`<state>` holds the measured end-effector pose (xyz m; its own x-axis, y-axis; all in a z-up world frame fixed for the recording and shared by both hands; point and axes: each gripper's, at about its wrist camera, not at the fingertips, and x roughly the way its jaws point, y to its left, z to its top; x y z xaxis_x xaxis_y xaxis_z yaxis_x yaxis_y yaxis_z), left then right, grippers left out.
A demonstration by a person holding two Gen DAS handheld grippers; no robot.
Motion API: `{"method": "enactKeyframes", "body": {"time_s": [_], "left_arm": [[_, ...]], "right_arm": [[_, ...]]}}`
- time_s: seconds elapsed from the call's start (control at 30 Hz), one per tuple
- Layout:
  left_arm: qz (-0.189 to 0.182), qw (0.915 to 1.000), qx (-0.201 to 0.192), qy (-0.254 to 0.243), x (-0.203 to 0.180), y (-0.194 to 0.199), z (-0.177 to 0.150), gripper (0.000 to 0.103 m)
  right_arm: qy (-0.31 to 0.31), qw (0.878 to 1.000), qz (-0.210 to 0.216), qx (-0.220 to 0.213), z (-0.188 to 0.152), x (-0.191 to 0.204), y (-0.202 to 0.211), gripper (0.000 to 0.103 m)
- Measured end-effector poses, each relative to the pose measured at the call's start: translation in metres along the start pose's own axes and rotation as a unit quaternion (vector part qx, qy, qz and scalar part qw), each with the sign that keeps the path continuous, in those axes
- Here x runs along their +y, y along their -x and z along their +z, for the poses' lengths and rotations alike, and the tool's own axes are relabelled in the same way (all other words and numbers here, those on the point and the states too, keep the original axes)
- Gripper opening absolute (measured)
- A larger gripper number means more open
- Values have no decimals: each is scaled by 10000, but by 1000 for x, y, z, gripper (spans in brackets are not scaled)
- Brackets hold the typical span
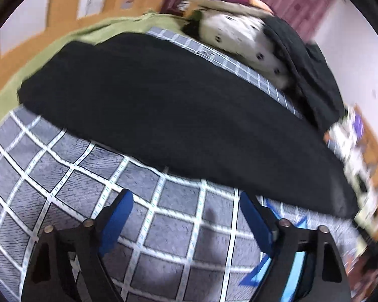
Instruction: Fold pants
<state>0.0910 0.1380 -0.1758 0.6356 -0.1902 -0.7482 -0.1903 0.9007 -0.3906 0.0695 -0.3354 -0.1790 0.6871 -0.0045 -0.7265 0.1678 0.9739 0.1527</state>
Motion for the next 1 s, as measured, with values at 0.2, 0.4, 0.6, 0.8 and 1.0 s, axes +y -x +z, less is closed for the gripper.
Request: {"method": "enactKeyframes", "body": {"time_s": [0.2,0.4,0.6,0.8,1.0], "left_arm": [[-194,9969,-51,758,28,-18,11,71],[-171,9955,-168,920,36,-27,18,66],[-40,9928,-364,1138,43,-36,30,55],[225,9909,-564,1205,50,-44,46,28],[365,9912,-1007,784,38,-23,59,12]], "right_arm": [[-340,9994,50,73,3,-23,-12,62],[-949,9951,131,255,10,-47,-35,62],[-1143,9928,55,354,22,-54,-67,61],[-1150,9932,-88,181,33,-48,-73,28],[-690,9968,-330,-213,43,-33,-62,16]]}}
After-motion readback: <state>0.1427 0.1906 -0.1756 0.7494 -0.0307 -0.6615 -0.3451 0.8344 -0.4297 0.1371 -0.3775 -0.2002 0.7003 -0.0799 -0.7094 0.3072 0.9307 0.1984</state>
